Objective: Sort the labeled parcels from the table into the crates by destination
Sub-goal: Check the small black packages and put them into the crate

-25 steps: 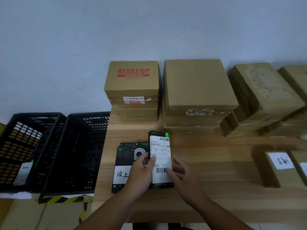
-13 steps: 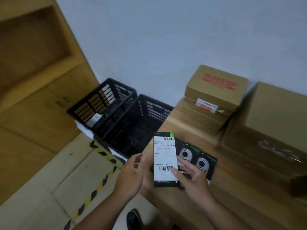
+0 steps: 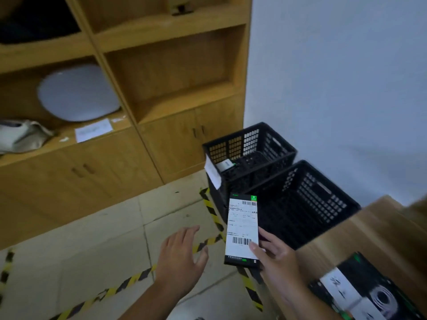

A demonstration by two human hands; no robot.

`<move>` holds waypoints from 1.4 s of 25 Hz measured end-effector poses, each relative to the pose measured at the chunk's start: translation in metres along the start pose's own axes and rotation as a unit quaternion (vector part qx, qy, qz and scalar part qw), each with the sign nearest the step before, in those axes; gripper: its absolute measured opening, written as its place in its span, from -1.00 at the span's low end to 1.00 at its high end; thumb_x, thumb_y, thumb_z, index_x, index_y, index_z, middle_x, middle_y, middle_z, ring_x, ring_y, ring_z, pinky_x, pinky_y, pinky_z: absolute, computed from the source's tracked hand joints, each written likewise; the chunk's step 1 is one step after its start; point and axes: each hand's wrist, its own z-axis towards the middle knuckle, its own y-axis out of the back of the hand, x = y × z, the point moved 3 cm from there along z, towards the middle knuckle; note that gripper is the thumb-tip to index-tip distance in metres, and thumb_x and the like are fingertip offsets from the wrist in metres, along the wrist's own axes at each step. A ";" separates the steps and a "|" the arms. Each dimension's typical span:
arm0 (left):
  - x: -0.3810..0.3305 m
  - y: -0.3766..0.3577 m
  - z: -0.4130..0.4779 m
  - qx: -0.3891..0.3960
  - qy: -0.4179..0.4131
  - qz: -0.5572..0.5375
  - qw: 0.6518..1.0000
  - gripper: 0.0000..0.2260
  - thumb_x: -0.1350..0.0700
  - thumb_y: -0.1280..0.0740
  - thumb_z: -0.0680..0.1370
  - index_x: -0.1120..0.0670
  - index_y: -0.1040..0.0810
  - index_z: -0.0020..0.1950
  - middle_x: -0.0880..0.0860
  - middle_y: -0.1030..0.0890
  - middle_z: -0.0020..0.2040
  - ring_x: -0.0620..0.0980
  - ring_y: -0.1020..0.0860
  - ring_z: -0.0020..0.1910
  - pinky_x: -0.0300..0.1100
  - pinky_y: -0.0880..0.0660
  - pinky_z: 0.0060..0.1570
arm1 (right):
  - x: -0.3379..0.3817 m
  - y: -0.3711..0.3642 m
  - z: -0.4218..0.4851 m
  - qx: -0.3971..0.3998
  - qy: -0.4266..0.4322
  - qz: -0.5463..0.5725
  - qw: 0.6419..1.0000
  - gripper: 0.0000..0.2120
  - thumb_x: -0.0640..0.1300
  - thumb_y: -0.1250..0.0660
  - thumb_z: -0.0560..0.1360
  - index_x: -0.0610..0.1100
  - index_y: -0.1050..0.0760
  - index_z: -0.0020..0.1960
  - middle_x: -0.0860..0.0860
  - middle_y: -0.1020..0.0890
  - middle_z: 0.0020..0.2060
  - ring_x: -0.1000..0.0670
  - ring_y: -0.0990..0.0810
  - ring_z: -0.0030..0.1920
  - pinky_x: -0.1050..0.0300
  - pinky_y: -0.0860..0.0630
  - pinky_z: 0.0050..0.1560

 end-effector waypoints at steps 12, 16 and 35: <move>0.130 0.041 0.067 -0.045 0.036 0.012 0.998 -0.56 -0.14 -0.23 0.55 -0.01 -0.50 0.38 -0.09 -0.53 0.25 -0.03 -0.50 0.22 -0.14 -0.35 0.32 | 0.033 -0.162 0.092 0.065 0.020 -0.059 0.996 -0.58 -0.21 -0.54 0.46 0.14 -0.57 0.22 0.00 -0.77 -0.02 -0.03 -0.75 0.02 -0.09 -0.68 0.04; 0.158 0.037 0.104 -0.044 0.050 0.013 0.998 -0.56 -0.17 -0.18 0.56 -0.06 -0.46 0.40 -0.13 -0.50 0.26 -0.07 -0.46 0.25 -0.17 -0.31 0.34 | 0.034 -0.191 0.138 0.080 0.002 -0.070 0.994 -0.56 -0.23 -0.55 0.45 0.06 -0.58 0.26 -0.02 -0.76 0.01 -0.04 -0.74 0.06 -0.10 -0.66 0.10; 0.241 0.040 0.470 0.053 -0.055 0.028 0.997 -0.58 -0.22 -0.14 0.56 -0.14 -0.48 0.36 -0.17 -0.41 0.33 -0.14 -0.41 0.31 -0.22 -0.23 0.38 | 0.102 -0.268 0.433 -0.032 -0.089 -0.059 0.994 -0.69 -0.24 -0.53 0.48 0.02 -0.64 0.17 0.02 -0.67 0.15 -0.10 -0.65 0.13 -0.09 -0.58 0.26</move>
